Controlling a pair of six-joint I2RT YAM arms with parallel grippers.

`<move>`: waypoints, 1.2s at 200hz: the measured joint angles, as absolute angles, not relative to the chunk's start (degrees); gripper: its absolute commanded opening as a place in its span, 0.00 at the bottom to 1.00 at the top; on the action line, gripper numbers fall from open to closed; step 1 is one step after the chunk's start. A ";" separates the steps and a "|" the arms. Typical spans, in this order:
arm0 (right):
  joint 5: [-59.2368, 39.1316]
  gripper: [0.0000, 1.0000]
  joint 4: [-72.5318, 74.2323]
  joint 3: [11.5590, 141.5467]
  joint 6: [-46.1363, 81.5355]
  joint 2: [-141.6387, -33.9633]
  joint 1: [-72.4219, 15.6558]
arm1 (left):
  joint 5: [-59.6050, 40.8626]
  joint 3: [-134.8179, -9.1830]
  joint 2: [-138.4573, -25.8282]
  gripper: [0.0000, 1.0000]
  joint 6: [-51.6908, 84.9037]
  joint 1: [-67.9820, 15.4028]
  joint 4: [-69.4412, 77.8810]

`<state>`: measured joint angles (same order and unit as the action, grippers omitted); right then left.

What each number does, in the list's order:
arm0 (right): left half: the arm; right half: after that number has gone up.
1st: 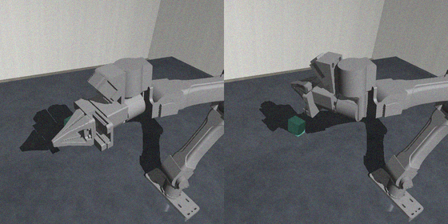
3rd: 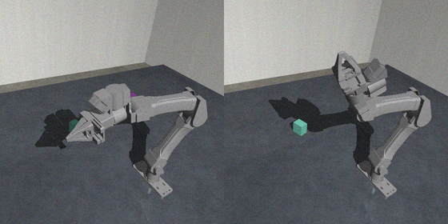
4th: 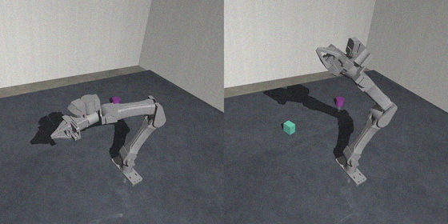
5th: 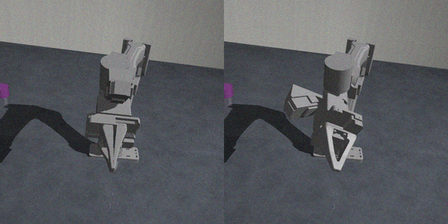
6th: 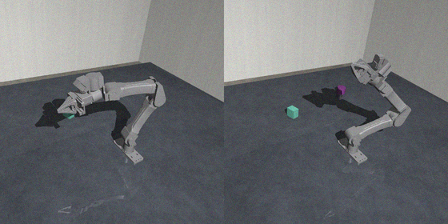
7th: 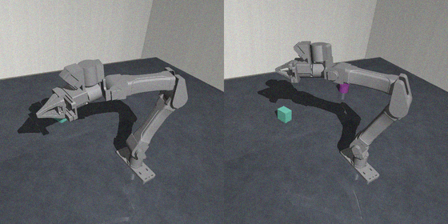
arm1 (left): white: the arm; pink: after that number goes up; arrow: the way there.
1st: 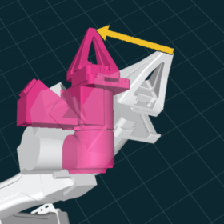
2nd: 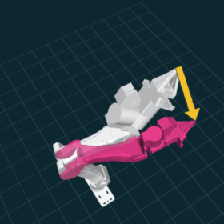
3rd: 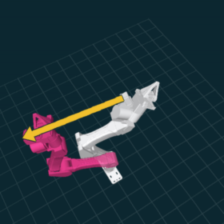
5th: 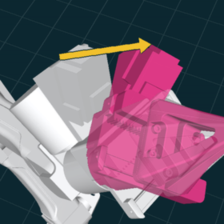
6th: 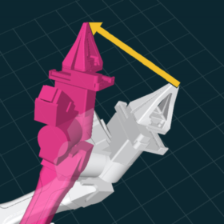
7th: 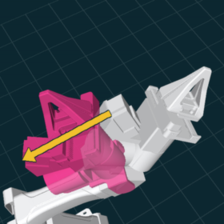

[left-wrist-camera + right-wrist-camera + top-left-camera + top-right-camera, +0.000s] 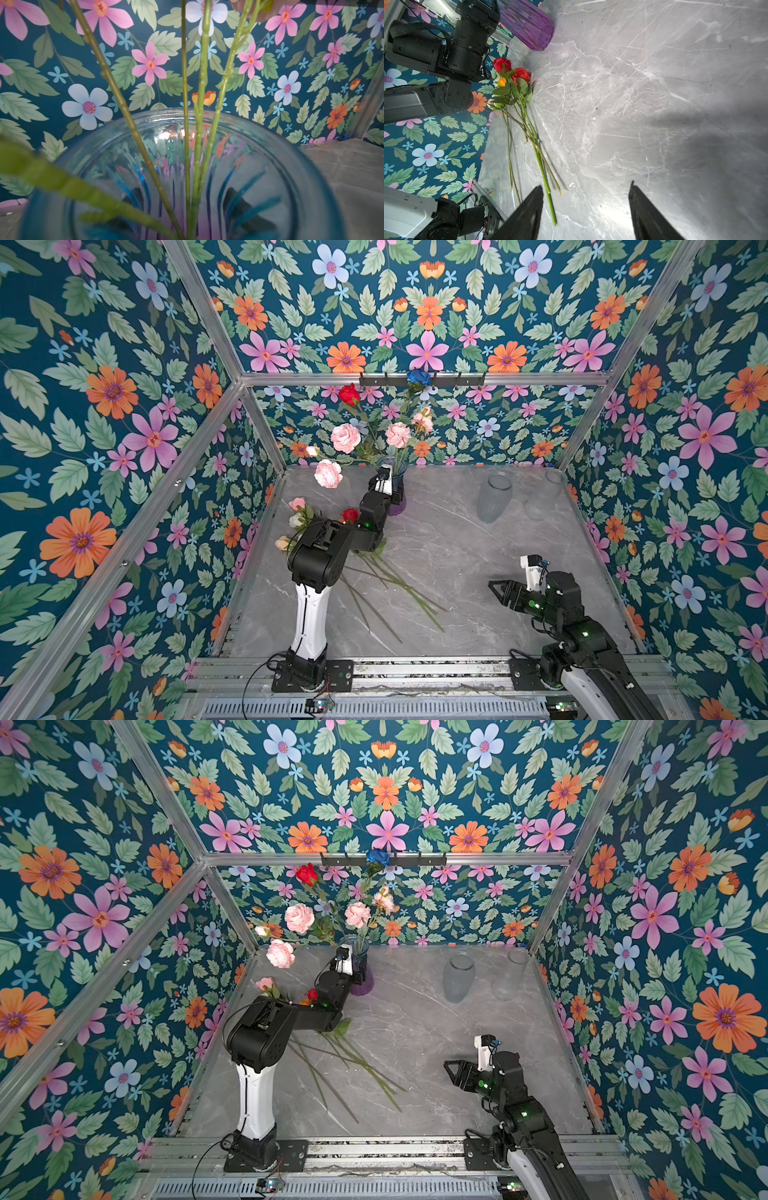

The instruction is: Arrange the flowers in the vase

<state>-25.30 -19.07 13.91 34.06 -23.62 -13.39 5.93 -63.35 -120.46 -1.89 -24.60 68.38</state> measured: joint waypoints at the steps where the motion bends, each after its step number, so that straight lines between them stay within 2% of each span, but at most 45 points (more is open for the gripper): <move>1: -25.30 0.67 -19.07 13.91 34.06 -23.62 -13.39 | 5.93 -63.33 -120.46 0.65 -1.89 -24.51 68.42; 61: -25.30 0.67 -19.05 13.91 34.06 -24.18 -13.39 | 4.99 -62.52 -120.18 0.70 -1.98 -22.90 69.14; 148: -25.30 0.67 -19.07 13.91 34.09 -23.75 -13.41 | 5.32 -62.33 -119.70 0.66 -2.90 -22.20 68.42; 240: -25.28 0.67 -19.07 13.91 34.09 -23.90 -13.41 | 6.33 -62.81 -119.33 0.67 -2.81 -20.08 66.63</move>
<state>-25.28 -19.07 13.91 34.09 -23.90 -13.41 6.33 -62.81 -119.33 -2.81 -20.08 66.63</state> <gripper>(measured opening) 0.666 0.686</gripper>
